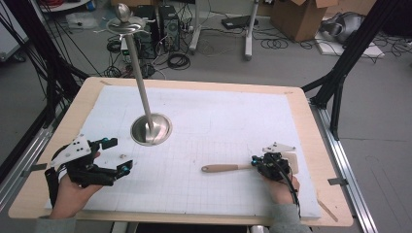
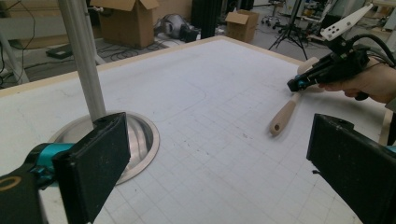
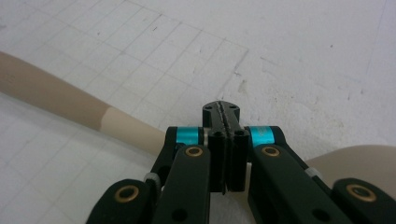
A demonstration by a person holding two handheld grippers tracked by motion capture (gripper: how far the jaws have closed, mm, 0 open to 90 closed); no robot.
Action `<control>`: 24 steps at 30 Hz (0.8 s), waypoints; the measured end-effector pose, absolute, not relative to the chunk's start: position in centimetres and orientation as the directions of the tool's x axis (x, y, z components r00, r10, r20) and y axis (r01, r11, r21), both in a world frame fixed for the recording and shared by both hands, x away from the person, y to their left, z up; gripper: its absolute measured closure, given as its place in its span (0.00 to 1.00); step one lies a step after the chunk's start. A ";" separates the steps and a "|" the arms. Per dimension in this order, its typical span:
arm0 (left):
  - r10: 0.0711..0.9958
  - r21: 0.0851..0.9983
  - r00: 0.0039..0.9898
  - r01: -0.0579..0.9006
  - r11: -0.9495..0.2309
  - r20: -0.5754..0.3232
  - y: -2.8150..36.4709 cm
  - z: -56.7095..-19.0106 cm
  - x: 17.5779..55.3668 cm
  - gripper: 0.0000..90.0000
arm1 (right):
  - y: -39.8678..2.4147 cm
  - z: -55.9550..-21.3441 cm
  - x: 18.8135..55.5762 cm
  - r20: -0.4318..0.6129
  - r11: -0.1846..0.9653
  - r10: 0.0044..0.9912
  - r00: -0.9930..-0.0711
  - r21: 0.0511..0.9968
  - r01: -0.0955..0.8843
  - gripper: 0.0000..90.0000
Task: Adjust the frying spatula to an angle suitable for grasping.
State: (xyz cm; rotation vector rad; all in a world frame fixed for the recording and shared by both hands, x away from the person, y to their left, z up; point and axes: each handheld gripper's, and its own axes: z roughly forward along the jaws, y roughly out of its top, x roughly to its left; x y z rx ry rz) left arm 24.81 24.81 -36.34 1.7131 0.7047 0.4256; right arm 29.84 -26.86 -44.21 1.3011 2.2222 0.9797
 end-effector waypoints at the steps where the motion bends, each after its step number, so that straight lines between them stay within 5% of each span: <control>1: 0.654 0.963 0.752 0.231 -0.142 -0.084 24.8 -36.3 24.8 0.07 | -26.8 -44.2 29.8 -0.001 0.342 0.864 -0.503 0.734 0.587 1.00; 8: 0.656 0.962 0.750 0.231 -0.144 -0.082 24.8 -36.4 24.9 0.07 | -27.1 -43.4 29.1 0.035 0.299 0.866 -0.499 0.763 0.573 1.00; 24: 0.664 0.962 0.743 0.237 -0.137 -0.088 25.3 -36.5 25.0 0.07 | -23.5 -43.1 26.8 0.077 0.374 0.744 -0.664 0.774 0.510 1.00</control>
